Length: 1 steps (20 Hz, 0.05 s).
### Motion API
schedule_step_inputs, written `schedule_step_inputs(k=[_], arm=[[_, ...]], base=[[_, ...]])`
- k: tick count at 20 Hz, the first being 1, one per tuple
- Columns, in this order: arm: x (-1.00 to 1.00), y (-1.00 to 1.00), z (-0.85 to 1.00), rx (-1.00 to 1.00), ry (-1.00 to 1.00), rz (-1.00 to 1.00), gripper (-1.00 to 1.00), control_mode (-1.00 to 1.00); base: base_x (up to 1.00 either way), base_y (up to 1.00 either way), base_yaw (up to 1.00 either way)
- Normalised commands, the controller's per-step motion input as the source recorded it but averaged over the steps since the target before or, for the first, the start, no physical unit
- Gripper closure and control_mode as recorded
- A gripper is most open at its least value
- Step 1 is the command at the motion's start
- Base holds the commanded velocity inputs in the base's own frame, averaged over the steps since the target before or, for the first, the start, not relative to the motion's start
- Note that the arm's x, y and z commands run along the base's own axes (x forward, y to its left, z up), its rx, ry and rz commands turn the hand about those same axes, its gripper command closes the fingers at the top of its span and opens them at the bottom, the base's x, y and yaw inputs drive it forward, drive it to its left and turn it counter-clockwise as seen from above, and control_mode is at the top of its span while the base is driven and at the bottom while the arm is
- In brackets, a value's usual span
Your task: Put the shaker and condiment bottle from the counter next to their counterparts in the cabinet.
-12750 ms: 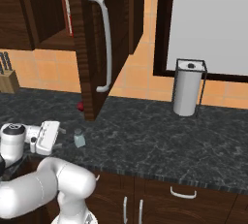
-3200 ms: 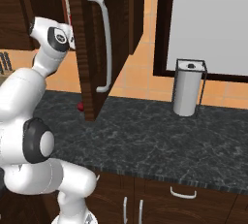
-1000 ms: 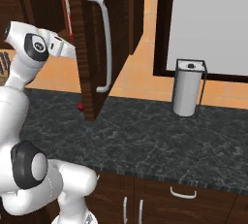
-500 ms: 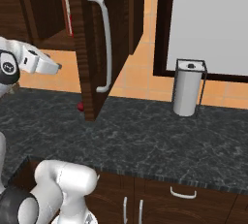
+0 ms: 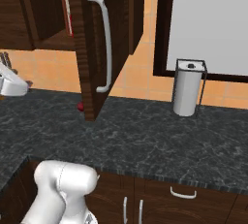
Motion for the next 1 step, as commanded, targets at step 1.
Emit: schedule_step_inputs(k=[1], arm=[[-1.00,0.47,0.00,0.01,0.00,0.05,-1.00,-1.00]], base=[[0.00,0.00,0.00]])
